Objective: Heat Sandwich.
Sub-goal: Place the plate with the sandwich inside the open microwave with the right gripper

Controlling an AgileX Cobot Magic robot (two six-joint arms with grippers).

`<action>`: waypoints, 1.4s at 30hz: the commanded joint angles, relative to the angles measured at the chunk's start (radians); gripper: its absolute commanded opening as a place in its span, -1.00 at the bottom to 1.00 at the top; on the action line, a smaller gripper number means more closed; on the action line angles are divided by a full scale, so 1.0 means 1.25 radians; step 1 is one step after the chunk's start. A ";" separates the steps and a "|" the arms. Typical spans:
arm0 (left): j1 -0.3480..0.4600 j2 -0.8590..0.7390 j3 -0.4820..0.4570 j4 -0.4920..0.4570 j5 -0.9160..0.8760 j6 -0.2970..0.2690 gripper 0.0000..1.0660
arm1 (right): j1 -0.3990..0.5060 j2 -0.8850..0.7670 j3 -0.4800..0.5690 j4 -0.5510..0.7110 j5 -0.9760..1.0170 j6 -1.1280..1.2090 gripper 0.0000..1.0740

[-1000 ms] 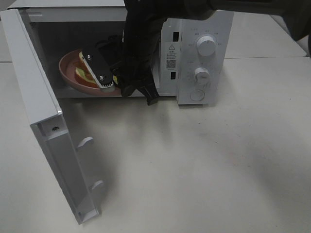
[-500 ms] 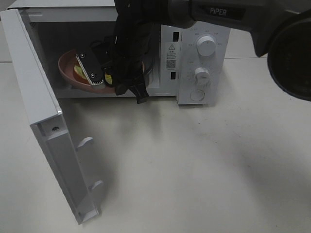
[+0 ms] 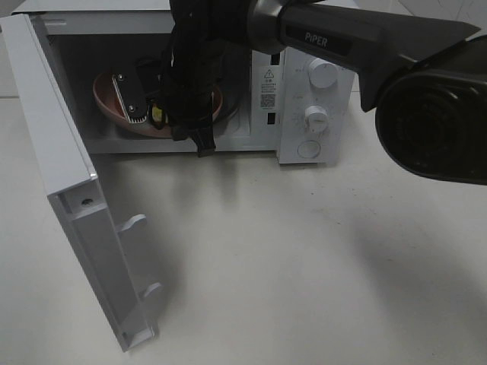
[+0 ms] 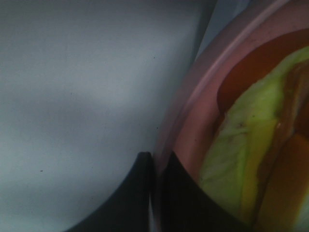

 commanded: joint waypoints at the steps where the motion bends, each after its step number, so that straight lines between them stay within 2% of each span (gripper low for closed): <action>1: -0.003 -0.022 0.003 0.001 -0.003 -0.002 0.82 | -0.014 0.007 -0.024 -0.010 -0.012 0.016 -0.96; 13: -0.003 -0.022 0.003 0.001 -0.003 -0.002 0.82 | -0.041 0.024 -0.039 -0.004 -0.034 0.058 -0.95; 30: -0.003 -0.022 0.003 0.001 -0.003 -0.002 0.82 | -0.042 0.034 -0.039 -0.004 -0.054 0.122 -0.89; 33: -0.003 -0.022 0.003 0.001 -0.003 -0.002 0.82 | -0.042 0.034 -0.039 -0.004 -0.054 0.122 -0.82; 35: -0.003 -0.022 0.003 0.001 -0.003 -0.002 0.82 | -0.042 0.034 -0.039 -0.004 -0.054 0.125 -0.65; 36: -0.003 -0.022 0.003 0.001 -0.003 -0.002 0.82 | -0.042 0.034 -0.039 -0.004 -0.054 0.125 -0.65; 39: -0.003 -0.022 0.003 0.001 -0.003 -0.002 0.82 | -0.042 0.034 -0.039 -0.004 -0.054 0.125 -0.42; 40: -0.003 -0.022 0.003 0.001 -0.003 -0.002 0.82 | -0.042 0.034 -0.038 -0.004 -0.059 0.125 -0.23; 41: -0.003 -0.022 0.003 0.001 -0.003 -0.002 0.82 | -0.042 0.034 -0.038 -0.004 -0.062 0.125 -0.13; 42: -0.003 -0.022 0.003 0.001 -0.003 -0.002 0.82 | -0.042 0.034 -0.038 -0.004 -0.062 0.125 -0.13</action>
